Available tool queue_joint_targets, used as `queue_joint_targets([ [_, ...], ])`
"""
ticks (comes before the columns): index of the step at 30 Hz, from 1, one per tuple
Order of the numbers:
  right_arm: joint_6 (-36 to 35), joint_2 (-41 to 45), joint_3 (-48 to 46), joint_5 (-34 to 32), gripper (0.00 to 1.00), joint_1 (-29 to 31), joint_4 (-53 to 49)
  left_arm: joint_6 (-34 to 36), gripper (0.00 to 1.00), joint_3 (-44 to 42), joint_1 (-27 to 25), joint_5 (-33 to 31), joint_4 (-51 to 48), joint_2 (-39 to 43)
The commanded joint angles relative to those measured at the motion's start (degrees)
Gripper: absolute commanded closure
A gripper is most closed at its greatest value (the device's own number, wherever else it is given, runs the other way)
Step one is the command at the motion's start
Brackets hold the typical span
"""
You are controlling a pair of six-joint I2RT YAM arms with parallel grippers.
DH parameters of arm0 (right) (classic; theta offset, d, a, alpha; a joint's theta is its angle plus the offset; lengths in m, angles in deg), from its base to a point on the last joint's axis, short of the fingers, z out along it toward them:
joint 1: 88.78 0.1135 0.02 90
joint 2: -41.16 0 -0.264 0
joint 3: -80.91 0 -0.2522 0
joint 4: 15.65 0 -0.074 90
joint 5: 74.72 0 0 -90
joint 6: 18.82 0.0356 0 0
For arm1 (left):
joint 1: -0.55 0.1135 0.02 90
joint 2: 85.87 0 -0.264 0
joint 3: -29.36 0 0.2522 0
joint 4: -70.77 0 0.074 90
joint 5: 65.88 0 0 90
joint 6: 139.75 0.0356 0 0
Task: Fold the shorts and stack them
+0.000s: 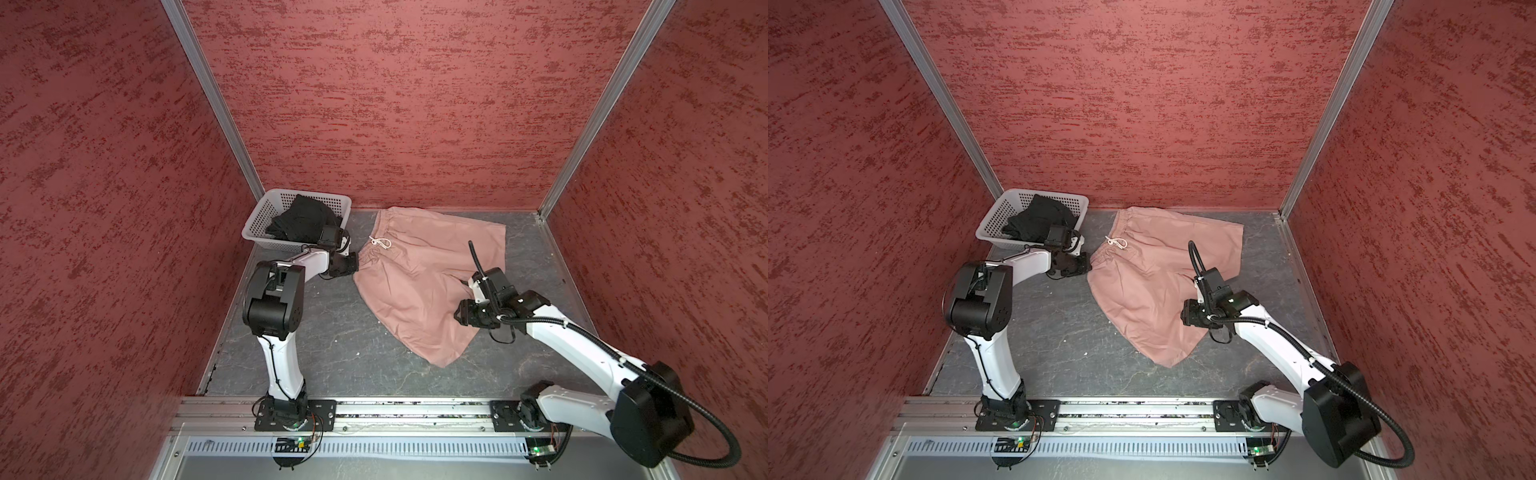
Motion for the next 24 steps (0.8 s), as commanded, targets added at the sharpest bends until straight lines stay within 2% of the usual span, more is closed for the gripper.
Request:
queue_joint_targets([
  [1,2.9,-0.8,-0.5,-3.0,0.40,1.1,-5.1,0.1,1.00,-0.6,0.1,-1.4,0.3,0.3],
  [5,6.0,-0.8,-1.7,-7.6,0.36,0.2,-1.6,-2.3,1.00,-6.6,0.1,-3.1,-1.3,6.5],
  [9,5.4,-4.6,-2.7,-4.9,0.37,-3.9,5.9,-7.8,1.00,-17.0,-0.6,-5.2,-1.2,15.0],
  [14,1.1,-11.3,-1.1,-4.8,0.35,-5.8,7.3,-14.5,1.00,-28.8,-1.9,-7.9,-1.0,26.6],
  [19,-2.9,-9.5,0.2,2.0,0.35,-17.0,10.3,-17.4,1.00,-34.6,-3.3,-12.8,-5.3,37.7],
  [22,-4.0,-8.3,2.4,5.7,0.38,-16.8,7.8,-18.0,1.00,-35.6,-3.5,-13.1,-6.0,41.4],
  [24,-4.4,-5.6,2.1,7.7,0.40,-13.7,4.0,-17.7,0.98,-35.4,-3.7,-13.1,-5.9,42.0],
])
